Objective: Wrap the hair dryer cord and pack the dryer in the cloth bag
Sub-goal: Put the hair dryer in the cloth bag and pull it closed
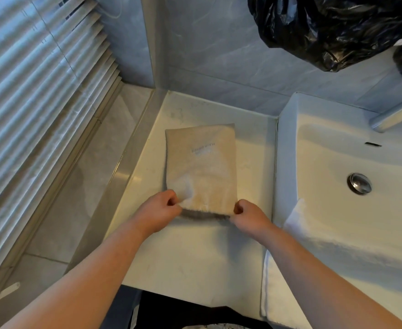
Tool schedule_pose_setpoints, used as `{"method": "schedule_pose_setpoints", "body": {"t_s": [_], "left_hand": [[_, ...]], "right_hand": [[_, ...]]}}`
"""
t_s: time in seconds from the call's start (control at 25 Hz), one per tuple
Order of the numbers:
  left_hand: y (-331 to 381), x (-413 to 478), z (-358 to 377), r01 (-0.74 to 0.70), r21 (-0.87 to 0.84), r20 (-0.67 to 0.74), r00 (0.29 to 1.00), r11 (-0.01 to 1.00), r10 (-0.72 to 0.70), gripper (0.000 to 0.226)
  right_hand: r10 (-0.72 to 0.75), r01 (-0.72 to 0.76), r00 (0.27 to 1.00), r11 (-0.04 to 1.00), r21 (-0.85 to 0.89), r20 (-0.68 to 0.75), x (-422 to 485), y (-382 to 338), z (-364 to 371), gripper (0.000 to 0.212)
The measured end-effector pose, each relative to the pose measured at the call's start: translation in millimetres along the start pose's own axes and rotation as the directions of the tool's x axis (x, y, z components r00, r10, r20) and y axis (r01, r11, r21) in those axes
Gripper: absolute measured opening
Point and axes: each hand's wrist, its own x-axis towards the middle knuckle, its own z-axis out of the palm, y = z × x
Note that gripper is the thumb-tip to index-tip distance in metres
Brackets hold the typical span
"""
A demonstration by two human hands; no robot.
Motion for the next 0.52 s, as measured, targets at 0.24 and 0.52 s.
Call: {"method": "schedule_pose_setpoints", "body": {"t_s": [0.24, 0.52], "left_hand": [[21, 22, 14, 0.269, -0.493, 0.038, 0.957, 0.827, -0.289, 0.059], [43, 32, 23, 0.368, -0.514, 0.220, 0.929, 0.775, -0.296, 0.027]], "right_hand": [[0.150, -0.138, 0.989, 0.923, 0.360, -0.005, 12, -27, -9, 0.059], [0.204, -0.214, 0.976, 0.828, 0.518, 0.077, 26, -25, 5, 0.052]]}}
